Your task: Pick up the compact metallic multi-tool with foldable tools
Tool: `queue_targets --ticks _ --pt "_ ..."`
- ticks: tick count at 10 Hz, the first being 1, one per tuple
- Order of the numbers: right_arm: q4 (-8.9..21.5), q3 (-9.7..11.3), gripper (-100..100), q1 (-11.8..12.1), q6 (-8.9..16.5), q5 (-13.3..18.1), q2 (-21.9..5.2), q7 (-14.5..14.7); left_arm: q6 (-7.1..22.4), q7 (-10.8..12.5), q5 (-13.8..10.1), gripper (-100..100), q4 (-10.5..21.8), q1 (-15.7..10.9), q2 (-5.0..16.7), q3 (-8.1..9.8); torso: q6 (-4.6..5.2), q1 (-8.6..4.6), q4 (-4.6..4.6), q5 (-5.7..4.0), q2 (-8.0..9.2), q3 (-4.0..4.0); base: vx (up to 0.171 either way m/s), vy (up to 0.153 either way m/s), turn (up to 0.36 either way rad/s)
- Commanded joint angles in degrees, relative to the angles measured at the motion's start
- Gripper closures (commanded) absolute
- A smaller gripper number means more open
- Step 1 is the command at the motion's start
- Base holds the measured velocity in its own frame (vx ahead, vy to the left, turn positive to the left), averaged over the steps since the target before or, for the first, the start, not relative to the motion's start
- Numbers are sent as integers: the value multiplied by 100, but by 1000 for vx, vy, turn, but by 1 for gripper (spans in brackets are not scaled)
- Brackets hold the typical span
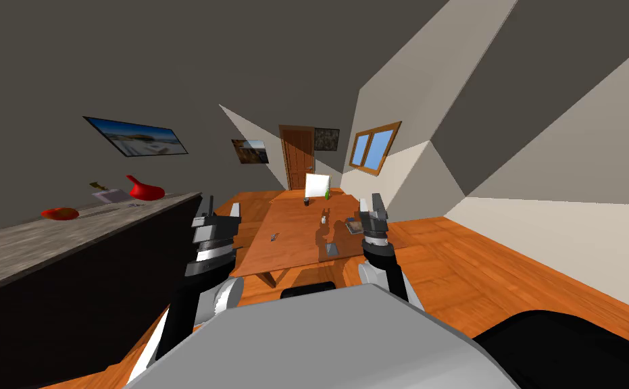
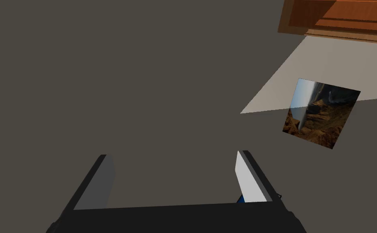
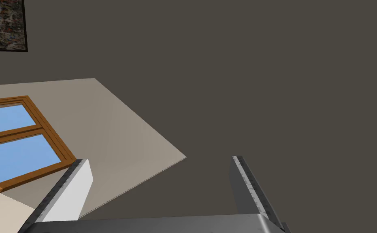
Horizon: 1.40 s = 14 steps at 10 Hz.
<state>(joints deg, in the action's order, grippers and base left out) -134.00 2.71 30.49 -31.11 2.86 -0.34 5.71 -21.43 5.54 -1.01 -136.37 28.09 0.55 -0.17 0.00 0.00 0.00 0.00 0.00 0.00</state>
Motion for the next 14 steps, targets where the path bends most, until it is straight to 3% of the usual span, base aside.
queue_targets --ticks 1,8,9,14 --pt "0 0 0 0 0 0 0 0 51 -7 -16 -100 29 -47 162 -29 0 0 0 0 0 0 -23 17 -56" --pt "1 -1 0 -2 0 0 -1 0 668 -97 -235 -100 491 -598 1268 -417 2 42 10 10 44 26 -106 85 -159" --pt "1 -1 0 -2 1 0 -1 0 668 -97 -235 -100 491 -598 1323 -417 2 47 10 11 46 27 -87 92 -81" --pt "1 -1 0 0 0 0 -1 0 1196 -177 -454 -100 1029 -1069 2116 -795 -3 46 10 12 37 23 -109 99 -191"
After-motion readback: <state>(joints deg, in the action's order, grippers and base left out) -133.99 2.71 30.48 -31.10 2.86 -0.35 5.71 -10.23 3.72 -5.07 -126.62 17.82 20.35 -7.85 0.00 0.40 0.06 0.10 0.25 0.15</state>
